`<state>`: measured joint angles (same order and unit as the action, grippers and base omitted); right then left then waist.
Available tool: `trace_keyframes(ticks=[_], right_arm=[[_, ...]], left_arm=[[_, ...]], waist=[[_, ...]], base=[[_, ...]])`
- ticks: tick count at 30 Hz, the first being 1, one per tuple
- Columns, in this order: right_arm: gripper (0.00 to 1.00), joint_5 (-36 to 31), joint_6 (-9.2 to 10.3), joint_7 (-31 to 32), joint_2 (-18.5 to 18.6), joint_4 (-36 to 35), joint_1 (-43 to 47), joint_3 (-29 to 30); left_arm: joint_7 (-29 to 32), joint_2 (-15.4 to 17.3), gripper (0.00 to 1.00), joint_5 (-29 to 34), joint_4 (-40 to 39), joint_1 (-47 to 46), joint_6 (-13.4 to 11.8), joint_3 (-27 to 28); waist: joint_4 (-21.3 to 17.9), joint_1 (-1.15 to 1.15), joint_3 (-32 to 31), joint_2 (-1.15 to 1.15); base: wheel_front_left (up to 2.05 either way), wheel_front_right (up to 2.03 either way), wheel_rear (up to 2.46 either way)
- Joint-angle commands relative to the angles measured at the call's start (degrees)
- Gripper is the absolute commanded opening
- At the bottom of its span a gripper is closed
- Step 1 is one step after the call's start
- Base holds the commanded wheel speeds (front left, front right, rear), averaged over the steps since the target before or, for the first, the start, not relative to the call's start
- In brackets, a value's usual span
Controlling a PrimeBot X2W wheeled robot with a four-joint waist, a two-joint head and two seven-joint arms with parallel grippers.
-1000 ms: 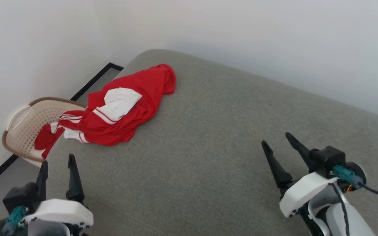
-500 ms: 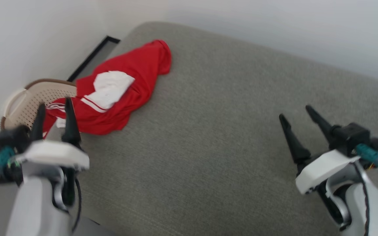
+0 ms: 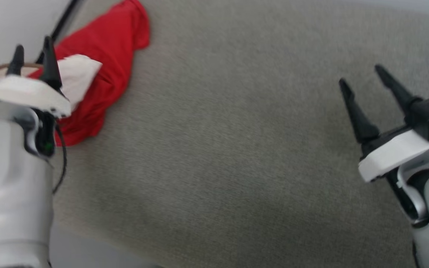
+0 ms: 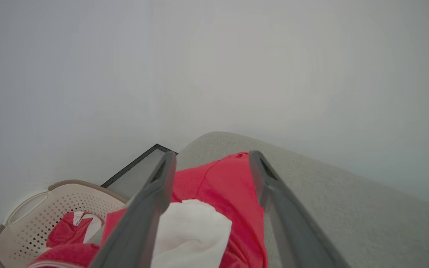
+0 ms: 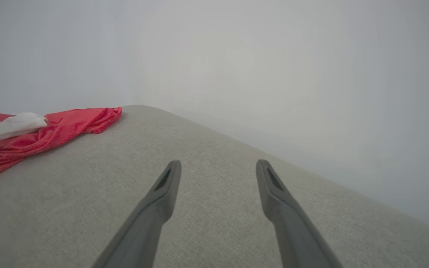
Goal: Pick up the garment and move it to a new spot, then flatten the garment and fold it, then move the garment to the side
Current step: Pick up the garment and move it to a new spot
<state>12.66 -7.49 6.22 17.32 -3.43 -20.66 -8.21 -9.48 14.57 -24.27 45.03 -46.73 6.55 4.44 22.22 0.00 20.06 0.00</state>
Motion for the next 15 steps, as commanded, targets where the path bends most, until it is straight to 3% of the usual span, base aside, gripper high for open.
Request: trace_keyframes(ticks=[1, 6, 15], right_arm=[[1.0, 0.0, 0.0, 0.6, 0.5, -1.1, -1.2, 0.2], [1.0, 0.0, 0.0, 2.1, 1.7, -3.6, -2.6, 0.4], [1.0, 0.4, 0.0, 5.5, 3.6, -8.5, -3.3, 1.5]], left_arm=[[0.7, 0.8, 1.0, -0.5, 3.1, -3.3, 0.3, -0.5], [2.9, 2.1, 1.0, -1.3, 10.7, -9.0, 0.4, -0.6], [13.1, 4.1, 1.0, -3.1, 24.8, -17.3, -0.5, -0.5]], waist=[[-2.7, 0.0, 4.3, 0.0], [-4.1, 0.0, 7.7, 0.0], [-6.2, 0.0, 12.9, 0.0]], base=[[0.0, 0.0, 0.0], [0.0, 0.0, 0.0], [0.0, 0.0, 0.0]])
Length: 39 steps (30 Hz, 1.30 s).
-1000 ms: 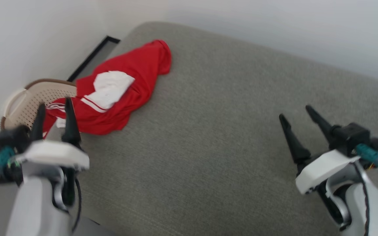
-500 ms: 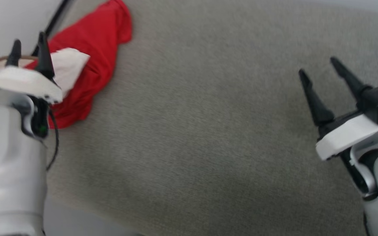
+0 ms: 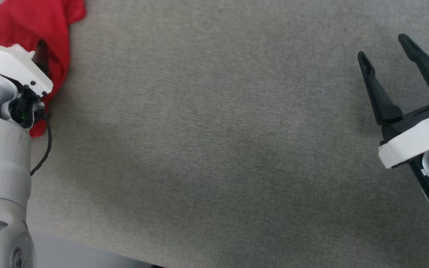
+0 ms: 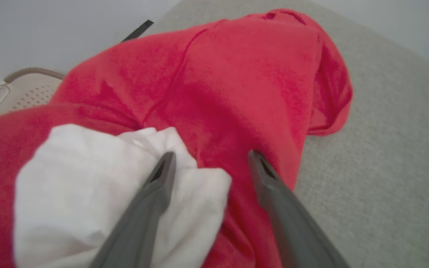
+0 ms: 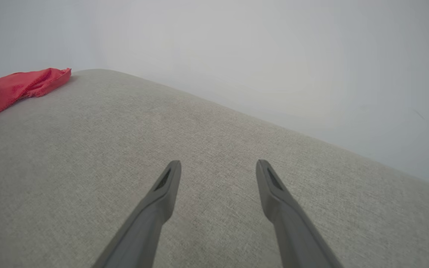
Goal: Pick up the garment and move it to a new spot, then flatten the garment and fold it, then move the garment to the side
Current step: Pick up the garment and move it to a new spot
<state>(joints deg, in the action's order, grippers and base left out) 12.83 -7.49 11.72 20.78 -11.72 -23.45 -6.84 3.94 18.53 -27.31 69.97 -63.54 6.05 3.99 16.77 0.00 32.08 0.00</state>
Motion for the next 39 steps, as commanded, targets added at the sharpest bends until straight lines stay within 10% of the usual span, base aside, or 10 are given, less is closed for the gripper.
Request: trace_keyframes(ticks=[1, 15, 16, 17, 39], right_arm=[[1.0, 0.3, 0.0, 0.3, 0.3, -0.7, -0.5, 0.1], [1.0, 0.5, 0.0, 2.5, 0.2, -3.5, -0.1, 0.7], [1.0, 0.6, 0.0, 2.4, 0.0, -3.4, -0.1, 0.7], [1.0, 0.6, 0.0, 2.3, 0.0, -3.2, -0.1, 0.8], [1.0, 1.2, 0.0, -4.8, -6.1, 4.5, 4.0, 2.8]], left_arm=[[1.1, 0.3, 1.0, -0.6, 0.6, -1.2, -0.3, 0.3], [18.3, -1.7, 1.0, -2.5, 5.3, 1.9, -2.2, -0.7], [17.0, -1.3, 0.2, -2.8, 5.2, 1.5, -2.3, -0.3], [16.8, -0.9, 0.0, -2.7, 5.0, 1.2, -2.0, -0.4], [3.5, 8.6, 0.0, 3.0, -4.6, -6.9, 1.3, -8.7]], waist=[[-1.0, 0.0, 1.3, 0.0], [-2.8, 0.0, 3.4, 0.0], [-2.7, 0.0, 3.2, 0.0], [-2.7, 0.0, 2.9, 0.0], [-0.6, 0.0, -12.0, 0.0]], base=[[0.0, 0.0, 0.0], [0.0, 0.0, 0.0], [0.0, 0.0, 0.0], [0.0, 0.0, 0.0], [0.0, 0.0, 0.0]])
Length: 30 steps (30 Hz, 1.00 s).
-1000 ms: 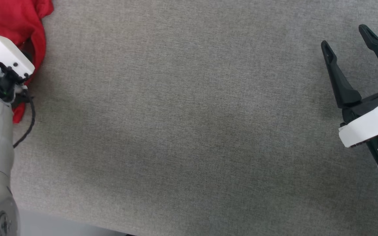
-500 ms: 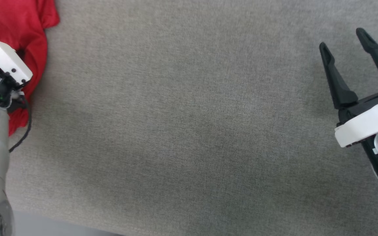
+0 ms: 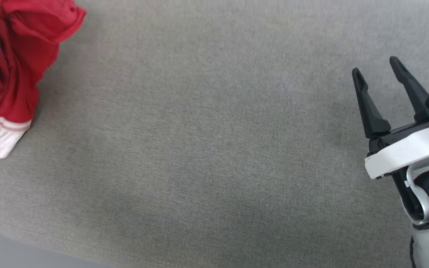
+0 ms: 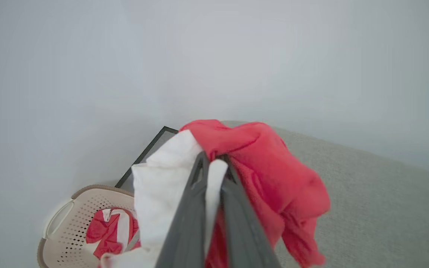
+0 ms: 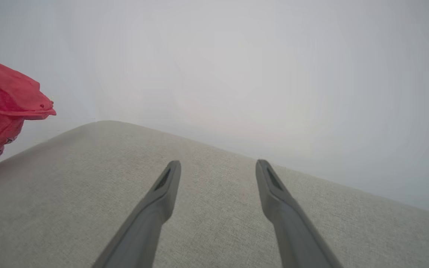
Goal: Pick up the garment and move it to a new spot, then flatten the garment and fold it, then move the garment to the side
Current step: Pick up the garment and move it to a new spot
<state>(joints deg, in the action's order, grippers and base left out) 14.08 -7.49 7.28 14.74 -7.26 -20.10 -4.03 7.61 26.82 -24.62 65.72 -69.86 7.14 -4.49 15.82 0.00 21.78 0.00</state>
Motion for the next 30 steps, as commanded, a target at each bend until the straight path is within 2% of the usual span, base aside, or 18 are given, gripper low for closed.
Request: trace_keyframes(ticks=[1, 6, 12, 18, 23, 30], right_arm=[[1.0, 0.0, 0.0, -0.8, -0.6, 0.4, 0.9, 0.1], [1.0, 0.2, 0.0, -2.7, -2.4, 2.0, 2.1, 0.9], [1.0, 0.5, 0.0, -4.9, -4.3, 3.3, 3.5, 2.6], [1.0, 0.6, 0.0, -6.3, -5.6, 3.8, 5.3, 5.2], [1.0, 0.1, 0.0, -7.5, -6.7, 4.2, 6.7, 7.7], [1.0, -0.6, 0.0, -9.0, -8.0, 5.0, 8.3, 10.1]], left_arm=[[-0.2, 0.6, 0.0, 0.5, -1.0, -0.8, 0.2, -0.8], [0.9, 1.8, 0.0, -0.6, -6.6, -1.4, 0.3, -4.6], [5.5, 4.8, 0.0, -3.9, -17.4, 0.4, 0.3, -9.9], [11.3, 7.2, 0.0, -6.4, -28.3, 2.6, 0.3, -12.7], [16.9, 7.8, 0.0, -7.9, -37.3, 4.8, -0.1, -13.7], [24.6, 7.8, 0.0, -9.6, -50.9, 7.9, -2.0, -15.1]], waist=[[0.3, 0.0, -2.4, 0.0], [0.2, 0.0, -5.7, 0.0], [-0.8, 0.0, -9.1, 0.0], [-2.8, 0.0, -11.4, 0.0], [-5.6, 0.0, -13.0, 0.0], [-12.0, 0.0, -14.3, 0.0]], base=[[0.0, 0.0, 0.0], [0.0, 0.0, 0.0], [0.0, 0.0, 0.0], [0.0, 0.0, 0.0], [0.0, 0.0, 0.0], [0.0, 0.0, 0.0]])
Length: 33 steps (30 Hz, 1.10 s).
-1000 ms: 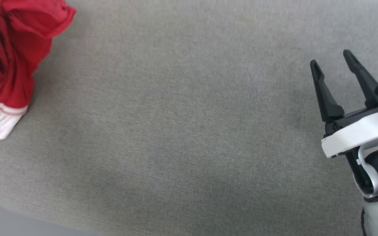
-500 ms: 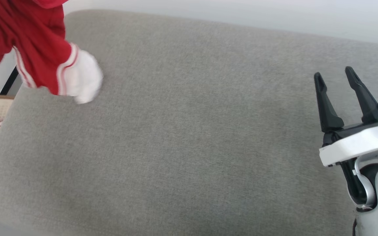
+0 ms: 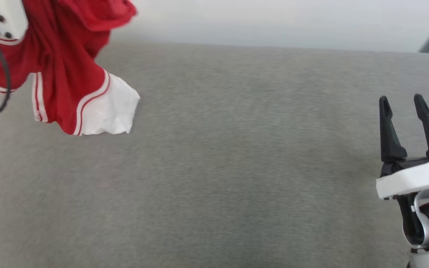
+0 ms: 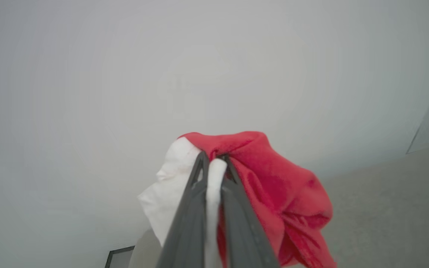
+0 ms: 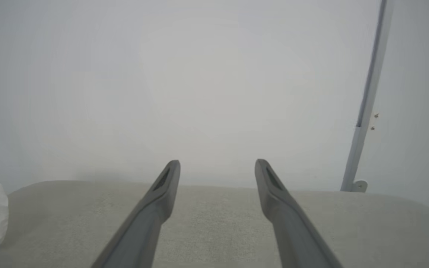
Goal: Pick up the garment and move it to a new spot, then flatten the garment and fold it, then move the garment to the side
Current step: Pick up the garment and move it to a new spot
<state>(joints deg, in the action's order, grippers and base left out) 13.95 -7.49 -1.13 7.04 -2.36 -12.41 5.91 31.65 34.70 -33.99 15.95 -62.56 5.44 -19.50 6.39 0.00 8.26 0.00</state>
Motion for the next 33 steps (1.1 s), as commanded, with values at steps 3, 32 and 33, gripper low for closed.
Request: trace_keyframes(ticks=[3, 32, 33], right_arm=[[1.0, -0.5, 0.0, -0.9, -0.8, 0.3, 1.3, 1.0], [1.0, 1.9, 0.0, -6.6, -3.6, 6.5, -0.2, -4.1], [1.0, 2.0, 0.0, -6.9, -3.6, 6.8, -0.5, -4.4]], left_arm=[[4.3, -0.3, 0.0, -1.6, -6.4, 1.8, -1.0, -0.8], [17.4, -8.2, 0.0, -6.9, -8.0, 23.1, -3.6, -17.6], [17.2, -8.5, 0.0, -6.7, -6.5, 23.2, -3.5, -18.0]], waist=[[-5.5, 0.0, -1.1, 0.0], [-21.5, 0.0, 4.5, 0.0], [-21.7, 0.0, 4.7, 0.0]], base=[[0.0, 0.0, 0.0], [0.0, 0.0, 0.0], [0.0, 0.0, 0.0]])
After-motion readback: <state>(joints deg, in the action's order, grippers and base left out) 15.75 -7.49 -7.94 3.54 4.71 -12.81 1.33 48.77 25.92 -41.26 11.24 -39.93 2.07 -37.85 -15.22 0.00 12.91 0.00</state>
